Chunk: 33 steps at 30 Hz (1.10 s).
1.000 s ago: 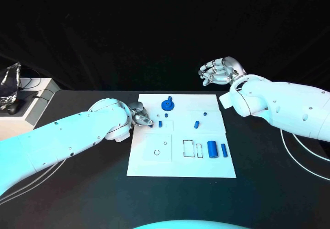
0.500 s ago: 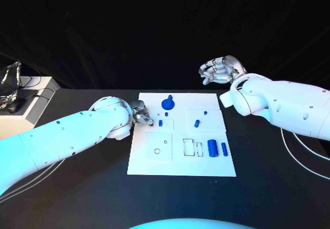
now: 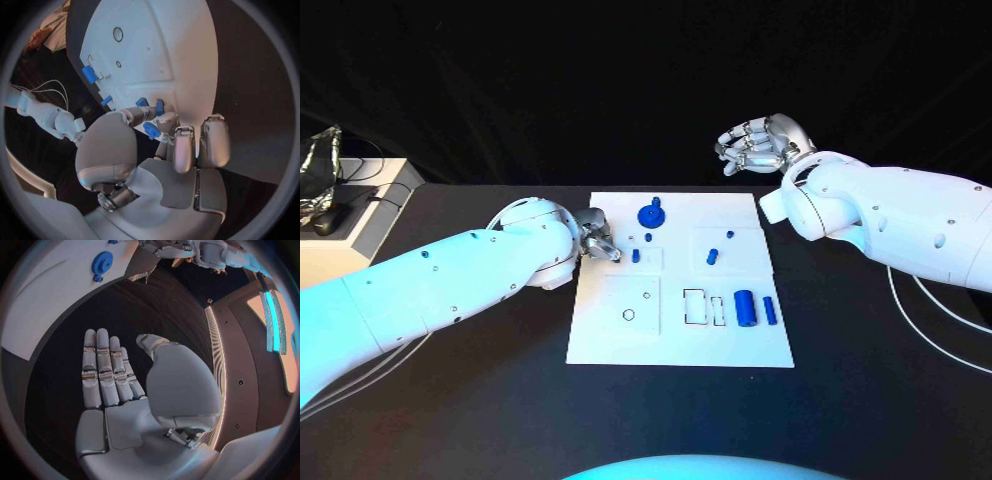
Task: Assemble the parts on the task board
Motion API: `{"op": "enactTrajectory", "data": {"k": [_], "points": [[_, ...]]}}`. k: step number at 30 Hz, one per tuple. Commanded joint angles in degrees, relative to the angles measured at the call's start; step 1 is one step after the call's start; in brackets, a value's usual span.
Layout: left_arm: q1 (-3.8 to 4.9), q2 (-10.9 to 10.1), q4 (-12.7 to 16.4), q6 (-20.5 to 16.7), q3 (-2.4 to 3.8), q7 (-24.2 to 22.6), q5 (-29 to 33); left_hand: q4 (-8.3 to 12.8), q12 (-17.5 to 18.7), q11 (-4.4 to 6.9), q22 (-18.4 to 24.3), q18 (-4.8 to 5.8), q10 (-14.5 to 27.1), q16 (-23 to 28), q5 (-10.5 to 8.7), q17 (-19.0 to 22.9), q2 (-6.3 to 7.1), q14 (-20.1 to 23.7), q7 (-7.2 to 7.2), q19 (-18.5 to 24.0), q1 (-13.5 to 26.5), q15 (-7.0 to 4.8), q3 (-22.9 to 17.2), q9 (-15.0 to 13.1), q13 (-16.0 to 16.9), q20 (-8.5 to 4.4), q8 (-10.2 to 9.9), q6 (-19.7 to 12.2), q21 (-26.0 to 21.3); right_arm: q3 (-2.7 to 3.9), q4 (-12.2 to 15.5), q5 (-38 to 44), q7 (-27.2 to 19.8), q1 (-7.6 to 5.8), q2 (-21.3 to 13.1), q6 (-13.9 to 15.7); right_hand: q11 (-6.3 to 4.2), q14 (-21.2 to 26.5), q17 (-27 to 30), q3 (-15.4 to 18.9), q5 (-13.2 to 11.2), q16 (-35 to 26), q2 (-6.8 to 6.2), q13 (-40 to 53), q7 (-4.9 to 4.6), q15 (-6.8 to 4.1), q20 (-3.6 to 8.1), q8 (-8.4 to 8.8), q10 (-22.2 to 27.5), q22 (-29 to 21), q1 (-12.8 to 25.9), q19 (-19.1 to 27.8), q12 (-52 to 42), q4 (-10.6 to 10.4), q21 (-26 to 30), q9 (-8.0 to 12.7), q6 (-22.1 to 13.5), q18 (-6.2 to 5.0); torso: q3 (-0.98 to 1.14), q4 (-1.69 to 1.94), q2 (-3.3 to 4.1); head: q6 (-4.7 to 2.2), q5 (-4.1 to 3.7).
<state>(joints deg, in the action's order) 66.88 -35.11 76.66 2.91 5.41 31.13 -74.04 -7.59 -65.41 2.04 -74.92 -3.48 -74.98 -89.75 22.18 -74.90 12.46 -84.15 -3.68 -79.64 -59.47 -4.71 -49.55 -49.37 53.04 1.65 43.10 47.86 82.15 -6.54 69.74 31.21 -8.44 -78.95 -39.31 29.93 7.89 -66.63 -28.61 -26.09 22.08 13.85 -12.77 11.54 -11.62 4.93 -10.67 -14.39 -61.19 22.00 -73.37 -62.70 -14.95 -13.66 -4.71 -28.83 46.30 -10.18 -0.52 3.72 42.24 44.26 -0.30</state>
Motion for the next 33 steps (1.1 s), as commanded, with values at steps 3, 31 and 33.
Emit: {"op": "enactTrajectory", "data": {"k": [3,31,33], "points": [[-0.5,0.26,-0.22,3.81,-0.48,1.2,-0.06,7.09,-0.22,0.02,-0.81,-0.04,-0.31,0.3,0.15,-13.96,-0.52,-5.5,1.53,-0.37,0.13,-0.39,-7.16,-9.68,0.07,-0.16,0.16,2.03,0.39,0.0,0.1,0.03,-0.52,0.05,-0.02,-1.16,0.34,0.27,0.12,0.03,0.07,-0.38,0.08,-0.12,-0.71,-0.01,-0.41,0.24,-0.09,-0.12,0.61,-0.09,0.38,0.2,0.42,0.07,-0.09,-0.22,0.01,-0.01,0.02,0.06,0.01],[-0.42,2.1,-2.39,6.58,-0.63,2.1,1.28,6.16,-0.39,0.15,-0.97,0.02,-0.77,0.19,-0.7,-14.2,-0.01,-5.58,1.81,-0.49,1.46,-0.46,-5.71,-9.75,0.2,-0.24,0.23,2.24,0.42,0.0,0.53,0.03,-0.34,0.08,-0.29,-1.32,0.45,0.61,0.41,0.15,0.1,-1.03,0.16,-0.73,-0.8,0.16,-0.59,0.41,-0.07,-0.75,0.74,0.18,0.47,0.27,0.76,0.09,-0.16,-0.21,-0.01,0.04,0.02,0.55,-0.15],[-0.42,2.21,-2.5,6.6,-0.64,2.14,1.31,5.87,-0.51,0.22,-1.02,0.03,-0.89,0.18,-0.75,-14.22,0.15,-5.58,1.93,-0.52,1.8,-0.51,-5.16,-9.75,0.35,-0.26,0.24,2.3,0.43,0.0,0.53,0.03,-0.34,0.09,-0.28,-1.34,0.45,0.61,0.41,0.15,0.1,-1.03,0.16,-0.73,-0.8,0.16,-0.59,0.41,-0.07,-0.75,0.74,0.18,0.47,0.27,0.76,0.09,-0.16,-0.21,-0.01,0.03,0.03,0.65,-0.15]]}}
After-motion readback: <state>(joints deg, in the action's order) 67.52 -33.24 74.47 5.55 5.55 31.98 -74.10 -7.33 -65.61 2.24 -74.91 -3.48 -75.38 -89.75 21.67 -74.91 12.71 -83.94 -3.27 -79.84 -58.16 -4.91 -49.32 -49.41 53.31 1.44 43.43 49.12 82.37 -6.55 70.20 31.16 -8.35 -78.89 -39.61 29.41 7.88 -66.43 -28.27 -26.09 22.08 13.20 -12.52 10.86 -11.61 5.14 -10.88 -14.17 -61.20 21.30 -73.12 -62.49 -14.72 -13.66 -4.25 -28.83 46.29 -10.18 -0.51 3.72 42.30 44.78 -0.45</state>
